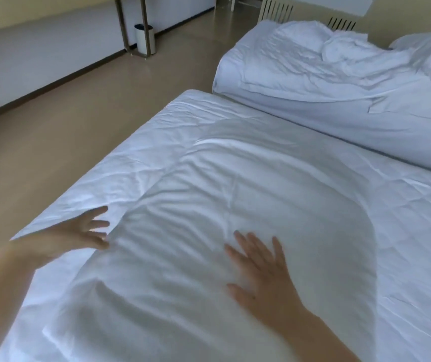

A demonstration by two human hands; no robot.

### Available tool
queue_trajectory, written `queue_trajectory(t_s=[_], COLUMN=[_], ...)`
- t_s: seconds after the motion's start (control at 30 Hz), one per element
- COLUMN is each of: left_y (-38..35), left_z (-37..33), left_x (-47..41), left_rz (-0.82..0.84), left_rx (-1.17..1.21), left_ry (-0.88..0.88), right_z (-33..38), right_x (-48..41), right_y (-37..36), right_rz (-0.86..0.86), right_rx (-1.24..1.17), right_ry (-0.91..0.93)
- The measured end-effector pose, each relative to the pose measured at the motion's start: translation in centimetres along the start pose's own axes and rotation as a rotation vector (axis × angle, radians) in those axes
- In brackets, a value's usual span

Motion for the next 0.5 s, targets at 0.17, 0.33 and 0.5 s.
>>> queue_trajectory(t_s=[0.17,0.33,0.5], left_y=[-3.8,-13.0,-20.3], left_z=[-17.3,-30.2,-31.5], left_x=[-6.0,-13.4,-20.2], left_rz=[-0.140,-0.276,-0.204], left_rx=[-0.076,-0.499,-0.913], left_ry=[-0.325,-0.629,-0.583], right_z=[-9.1,-5.8,-14.2], right_x=[-1.0,-0.8,-0.5], right_y=[-1.8,-3.4,0.0], right_rz=[0.142,0.044,-0.116], right_rx=[0.095,0.101,0.245], right_ry=[-0.479,-0.270,-0.460])
Point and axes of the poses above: each hand's wrist, its own x-axis away from the middle knuckle, its own y-axis out of the back of the hand, z = x × y, the point moved 9 cm from there along -x, towards the middle knuckle, and after that the axes turned 6 degrees about -z, right-handed, at the moved point
